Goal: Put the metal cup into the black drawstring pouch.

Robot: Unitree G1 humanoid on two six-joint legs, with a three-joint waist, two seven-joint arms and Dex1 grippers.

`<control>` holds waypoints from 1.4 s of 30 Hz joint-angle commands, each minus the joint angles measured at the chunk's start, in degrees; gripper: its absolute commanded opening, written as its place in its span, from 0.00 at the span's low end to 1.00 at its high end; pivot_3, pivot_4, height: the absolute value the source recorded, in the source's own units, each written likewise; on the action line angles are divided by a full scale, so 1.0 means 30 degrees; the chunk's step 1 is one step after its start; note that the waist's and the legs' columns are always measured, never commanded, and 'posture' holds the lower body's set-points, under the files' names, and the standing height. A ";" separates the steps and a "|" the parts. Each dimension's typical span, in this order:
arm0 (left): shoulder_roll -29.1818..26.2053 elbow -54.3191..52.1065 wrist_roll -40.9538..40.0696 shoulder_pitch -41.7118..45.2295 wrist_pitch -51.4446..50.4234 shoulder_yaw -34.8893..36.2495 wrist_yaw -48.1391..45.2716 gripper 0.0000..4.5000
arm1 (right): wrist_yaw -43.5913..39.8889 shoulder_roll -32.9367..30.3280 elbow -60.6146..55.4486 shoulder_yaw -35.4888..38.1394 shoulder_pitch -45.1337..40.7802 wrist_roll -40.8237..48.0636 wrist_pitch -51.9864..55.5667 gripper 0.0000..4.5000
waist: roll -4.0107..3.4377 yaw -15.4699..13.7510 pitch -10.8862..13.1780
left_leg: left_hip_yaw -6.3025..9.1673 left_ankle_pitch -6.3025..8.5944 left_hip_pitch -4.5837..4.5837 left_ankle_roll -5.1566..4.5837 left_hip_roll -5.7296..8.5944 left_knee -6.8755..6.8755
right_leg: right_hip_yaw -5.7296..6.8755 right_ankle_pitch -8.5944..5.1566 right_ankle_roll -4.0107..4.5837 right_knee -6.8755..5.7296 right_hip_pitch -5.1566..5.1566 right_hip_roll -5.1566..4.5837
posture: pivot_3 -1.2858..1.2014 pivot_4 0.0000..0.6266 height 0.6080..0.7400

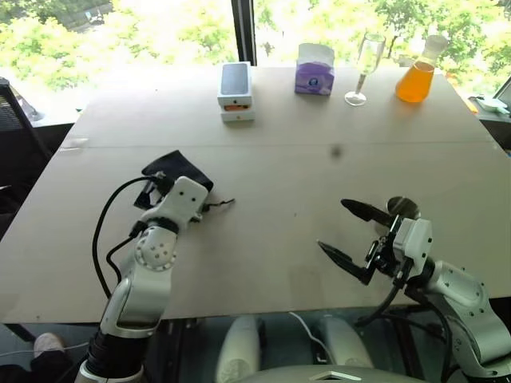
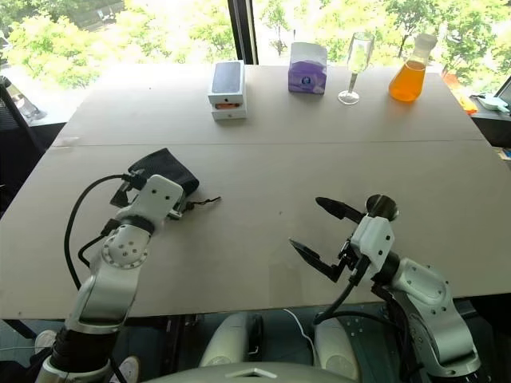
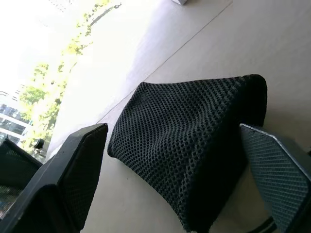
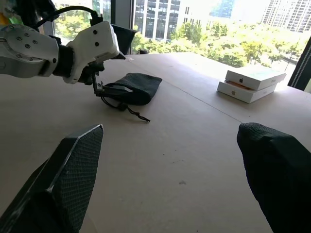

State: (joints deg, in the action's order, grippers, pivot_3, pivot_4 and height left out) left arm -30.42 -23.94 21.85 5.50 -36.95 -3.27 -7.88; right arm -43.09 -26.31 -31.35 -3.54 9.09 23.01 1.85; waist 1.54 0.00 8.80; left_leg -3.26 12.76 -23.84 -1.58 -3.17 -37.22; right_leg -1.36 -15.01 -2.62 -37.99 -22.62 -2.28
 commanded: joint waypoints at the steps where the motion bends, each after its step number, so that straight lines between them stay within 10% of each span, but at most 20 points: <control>1: -0.0614 0.0086 0.1332 0.0842 -0.1093 -0.0315 -0.0486 1.00 | 0.0190 -0.0156 -0.1011 0.0194 0.0032 0.0308 0.0118 1.00 | 0.0000 0.0018 0.0000 | 0.0001 0.0000 0.0000 0.0000 0.0000 0.0000 | 0.0000 0.0001 -0.0001 0.0000 -0.0002 0.0005 | 0.52 0.24 1.00; 17: -0.1659 0.0964 0.3190 0.3911 -0.5843 -0.2807 -0.4301 1.00 | 0.0358 -0.0362 -0.1476 0.0275 0.0101 0.0514 0.0722 1.00 | 0.0003 -0.0083 0.0003 | 0.0002 0.0000 -0.0010 -0.0001 0.0015 0.0001 | 0.0001 0.0001 -0.0008 0.0000 -0.0008 0.0018 | 0.52 0.24 1.00; 27: -0.2093 0.2373 0.1659 0.6050 -0.7986 -0.2150 -0.6718 0.00 | 0.1015 -0.0272 -0.1519 0.0416 -0.0043 0.0293 0.1280 1.00 | 0.0006 -0.0157 0.0005 | 0.0003 0.0000 -0.0013 -0.0001 0.0025 -0.0001 | -0.0002 0.0001 -0.0011 0.0000 -0.0011 0.0027 | 0.52 0.24 1.00; 35: -0.0842 0.2959 -0.3251 0.8288 -1.1959 0.0135 -0.9705 0.00 | 0.2906 -0.2151 -0.4136 0.0562 -0.1642 -0.0895 0.5332 1.00 | 0.0014 -0.0211 0.0011 | 0.0006 -0.0002 -0.0029 -0.0002 0.0027 -0.0024 | 0.0005 0.0003 -0.0016 -0.0008 -0.0016 0.0028 | 0.52 0.24 1.00; 42: 0.2085 0.3006 -0.7173 1.0705 -1.7503 0.1514 -0.9863 0.00 | 0.3840 -0.7588 -0.8944 0.4092 -0.4613 0.1460 1.7358 1.00 | 0.0017 -0.0243 0.0014 | 0.0106 -0.0002 -0.0108 -0.0003 0.0085 -0.0079 | 0.0082 0.0008 -0.0029 0.0002 -0.0017 0.0029 | 0.52 0.24 1.00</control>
State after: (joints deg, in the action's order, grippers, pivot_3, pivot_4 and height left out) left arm -24.78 -13.96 1.90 37.09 -87.49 1.12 -38.83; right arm -31.16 -47.44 -54.98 3.61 -3.30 22.63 45.55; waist 1.59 -0.73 8.84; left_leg -2.92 12.75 -24.18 -1.59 -2.89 -37.45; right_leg -1.11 -14.98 -2.71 -38.00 -22.67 -2.19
